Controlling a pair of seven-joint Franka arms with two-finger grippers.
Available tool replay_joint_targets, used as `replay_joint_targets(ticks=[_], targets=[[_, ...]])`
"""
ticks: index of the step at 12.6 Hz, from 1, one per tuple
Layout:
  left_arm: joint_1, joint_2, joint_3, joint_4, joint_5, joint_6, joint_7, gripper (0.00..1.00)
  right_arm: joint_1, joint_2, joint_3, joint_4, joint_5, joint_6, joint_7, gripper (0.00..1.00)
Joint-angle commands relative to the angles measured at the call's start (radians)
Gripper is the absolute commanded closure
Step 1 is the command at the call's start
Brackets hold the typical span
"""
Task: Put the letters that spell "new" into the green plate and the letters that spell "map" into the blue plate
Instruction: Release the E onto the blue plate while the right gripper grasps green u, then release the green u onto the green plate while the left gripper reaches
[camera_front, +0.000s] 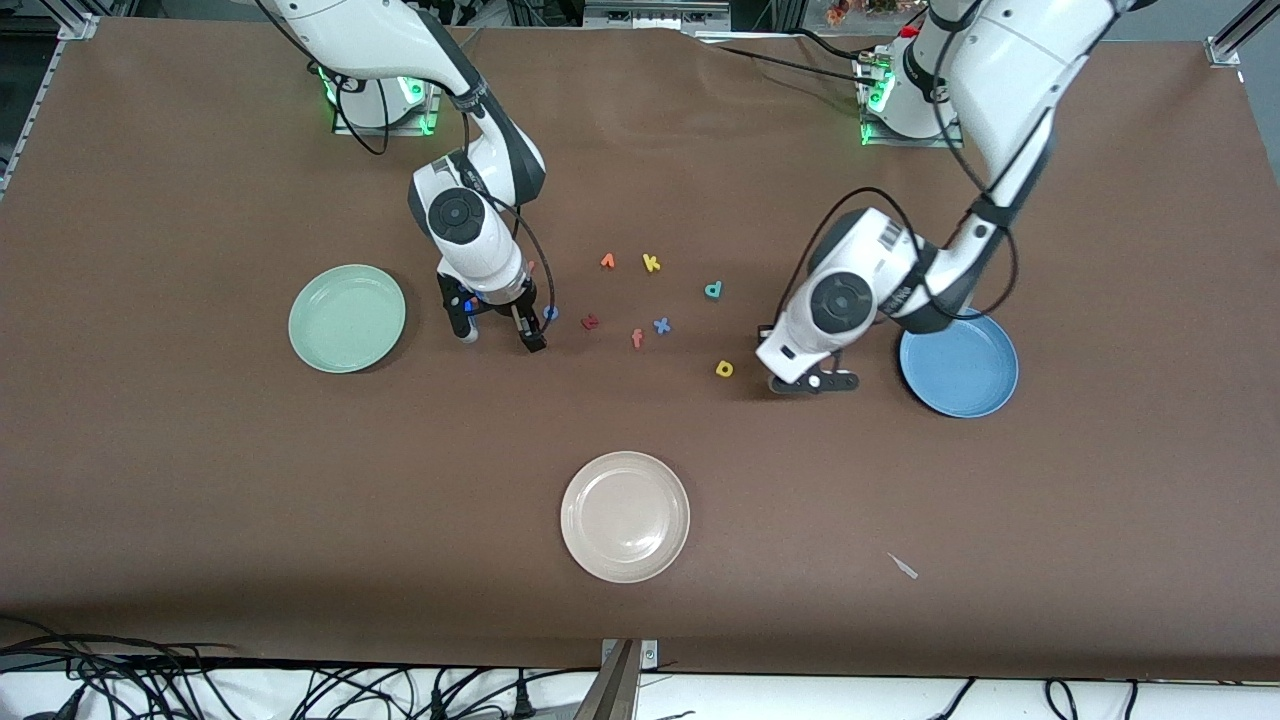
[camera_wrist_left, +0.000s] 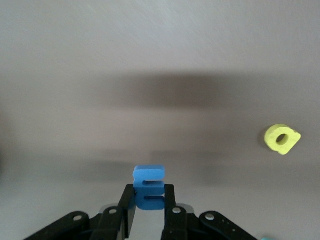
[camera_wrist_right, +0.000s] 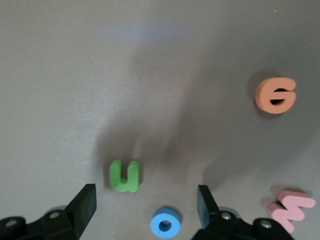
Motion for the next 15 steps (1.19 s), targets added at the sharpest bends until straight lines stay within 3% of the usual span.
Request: replay_joint_targets(ticks=[1, 4, 5, 6, 8, 11, 12, 13, 14, 15], targets=[[0.070, -0.003, -0.005, 0.093, -0.037, -0.170, 0.205, 1.00, 0.007, 0.034, -0.011, 0.035, 0.000, 0.005, 0.015, 0.10], [0.182, -0.003, -0.004, 0.124, -0.027, -0.297, 0.478, 1.00, 0.007, 0.050, -0.025, 0.044, -0.011, 0.005, 0.015, 0.13], [0.207, -0.002, 0.004, 0.123, -0.022, -0.309, 0.556, 1.00, 0.007, 0.051, -0.025, 0.045, -0.012, 0.005, 0.015, 0.22], [0.242, 0.000, 0.004, 0.118, 0.007, -0.309, 0.627, 1.00, 0.007, 0.053, -0.025, 0.047, -0.012, 0.005, 0.015, 0.41], [0.288, 0.004, 0.002, 0.111, 0.065, -0.306, 0.718, 1.00, 0.009, 0.063, -0.025, 0.059, -0.012, 0.005, 0.017, 0.60], [0.327, 0.030, 0.002, 0.100, 0.101, -0.274, 0.822, 1.00, 0.012, 0.056, -0.037, 0.061, -0.012, 0.005, 0.017, 0.82], [0.327, 0.041, 0.002, 0.101, 0.107, -0.271, 0.827, 0.95, 0.013, 0.048, -0.049, 0.061, -0.015, 0.003, 0.017, 0.83], [0.327, 0.041, 0.002, 0.101, 0.151, -0.275, 0.838, 0.37, 0.013, 0.038, -0.051, 0.061, -0.015, -0.001, 0.015, 0.84], [0.325, 0.037, -0.001, 0.104, 0.164, -0.283, 0.839, 0.00, 0.013, 0.018, -0.058, 0.061, -0.015, -0.006, 0.012, 0.85], [0.321, 0.034, -0.002, 0.108, 0.161, -0.283, 0.830, 0.00, 0.013, -0.005, -0.078, 0.055, -0.026, -0.009, 0.000, 0.85]])
